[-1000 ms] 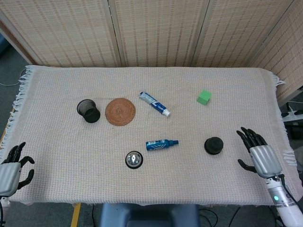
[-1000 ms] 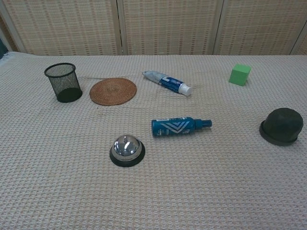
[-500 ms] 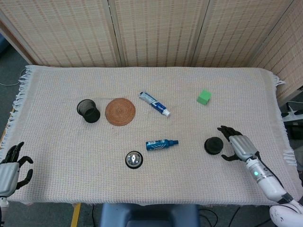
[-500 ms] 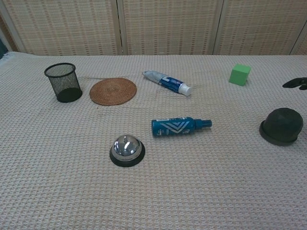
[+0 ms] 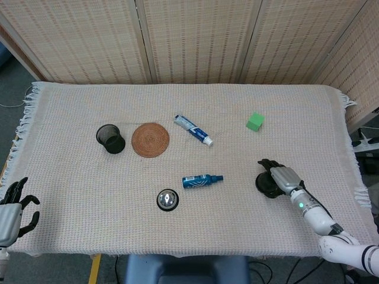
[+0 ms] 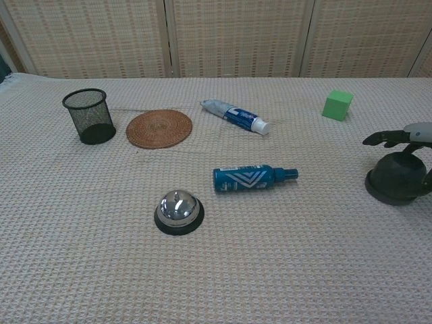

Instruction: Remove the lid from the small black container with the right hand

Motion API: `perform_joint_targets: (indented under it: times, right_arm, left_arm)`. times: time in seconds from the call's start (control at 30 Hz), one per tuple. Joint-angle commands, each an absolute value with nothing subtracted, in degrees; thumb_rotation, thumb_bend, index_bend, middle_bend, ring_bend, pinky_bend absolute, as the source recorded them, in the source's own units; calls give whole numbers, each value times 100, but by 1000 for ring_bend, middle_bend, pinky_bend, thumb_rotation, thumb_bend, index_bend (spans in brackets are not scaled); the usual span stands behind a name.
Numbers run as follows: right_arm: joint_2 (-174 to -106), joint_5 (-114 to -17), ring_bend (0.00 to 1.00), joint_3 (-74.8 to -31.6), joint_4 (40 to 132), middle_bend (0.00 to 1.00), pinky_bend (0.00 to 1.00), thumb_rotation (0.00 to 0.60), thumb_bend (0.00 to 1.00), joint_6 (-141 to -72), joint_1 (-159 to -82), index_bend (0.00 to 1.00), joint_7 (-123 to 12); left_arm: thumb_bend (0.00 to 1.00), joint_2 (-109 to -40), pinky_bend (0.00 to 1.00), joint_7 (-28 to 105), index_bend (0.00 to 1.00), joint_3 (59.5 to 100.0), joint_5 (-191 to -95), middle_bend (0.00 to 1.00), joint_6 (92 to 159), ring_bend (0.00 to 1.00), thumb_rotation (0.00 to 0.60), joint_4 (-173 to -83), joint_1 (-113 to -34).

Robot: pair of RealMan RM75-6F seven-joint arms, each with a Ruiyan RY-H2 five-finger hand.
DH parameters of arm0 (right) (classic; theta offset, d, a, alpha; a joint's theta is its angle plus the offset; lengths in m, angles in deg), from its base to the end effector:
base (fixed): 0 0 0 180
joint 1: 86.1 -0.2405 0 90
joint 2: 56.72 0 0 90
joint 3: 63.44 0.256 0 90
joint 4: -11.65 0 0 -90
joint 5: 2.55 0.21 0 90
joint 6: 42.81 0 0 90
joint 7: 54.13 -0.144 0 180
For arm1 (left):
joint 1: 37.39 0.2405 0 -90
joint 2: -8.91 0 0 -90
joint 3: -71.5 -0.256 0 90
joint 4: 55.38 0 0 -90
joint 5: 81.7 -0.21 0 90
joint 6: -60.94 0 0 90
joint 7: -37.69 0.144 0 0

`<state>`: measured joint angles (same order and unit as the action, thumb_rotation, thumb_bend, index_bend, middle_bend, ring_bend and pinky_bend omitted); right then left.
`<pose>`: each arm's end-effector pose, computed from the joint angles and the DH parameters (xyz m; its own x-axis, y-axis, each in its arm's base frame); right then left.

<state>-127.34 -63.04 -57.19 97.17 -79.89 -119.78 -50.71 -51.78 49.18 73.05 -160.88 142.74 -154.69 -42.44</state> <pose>-0.2791 -0.3182 0.0552 0.3247 -0.5647 0.7588 -0.9352 -0.0715 0.3469 -0.3112 0.1743 0.1617 0.5042 0.1040 0.8573 0.8547 0.0821 -0.5126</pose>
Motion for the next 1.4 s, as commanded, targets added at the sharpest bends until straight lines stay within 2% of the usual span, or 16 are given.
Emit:
perform_joint_targets:
  times: [0.03, 0.33, 0.5, 0.6, 0.77, 0.9, 1.07, 1.23, 1.4]
  right_arm:
    - [-12744, -6215, 0, -5787, 9711, 0, 139, 600, 180, -7937, -12029, 0, -4995]
    - [-12876, -5804, 0, -5944, 9587, 0, 143, 600, 180, -7875, -12218, 0, -4683]
    - [-13009, -5633, 9, -6001, 9466, 0, 184, 600, 180, -7836, -12318, 0, -4593]
    - [-13068, -5599, 73, -6023, 9415, 26, 243, 600, 180, -7856, -12341, 0, -4585]
    - [-13134, -5580, 225, -6062, 9368, 140, 388, 600, 180, -7993, -12336, 35, -4539]
    - [-13161, -5558, 408, -6086, 9362, 273, 566, 600, 180, -8165, -12308, 149, -4464]
    - [-13218, -5488, 601, -6125, 9339, 430, 748, 600, 180, -8426, -12268, 400, -4269]
    - [-13282, -5414, 715, -6161, 9321, 529, 857, 600, 182, -8718, -12216, 572, -4017]
    - [-13321, -5393, 768, -6152, 9343, 586, 909, 600, 207, -8998, -12144, 646, -3857]
  left_arm:
    - [414, -5173, 397, 4917, 446, 7306, -16086, 0, 14270, 16, 600, -15474, -4244]
    - [414, -5168, 397, 4943, 445, 7309, -16078, 0, 14258, 16, 600, -15491, -4243]
    - [415, -5164, 397, 4939, 446, 7313, -16073, 0, 14261, 16, 600, -15494, -4238]
    - [414, -5158, 397, 4928, 444, 7314, -16081, 0, 14265, 16, 600, -15494, -4236]
    - [414, -5150, 397, 4902, 445, 7318, -16095, 0, 14284, 16, 600, -15490, -4226]
    - [414, -5150, 397, 4895, 445, 7322, -16101, 0, 14291, 16, 600, -15490, -4223]
    - [414, -5152, 397, 4905, 446, 7322, -16103, 0, 14281, 16, 600, -15490, -4227]
    - [414, -5152, 397, 4894, 446, 7329, -16097, 0, 14296, 16, 600, -15490, -4218]
    - [414, -5152, 397, 4890, 446, 7324, -16106, 0, 14281, 16, 600, -15484, -4222]
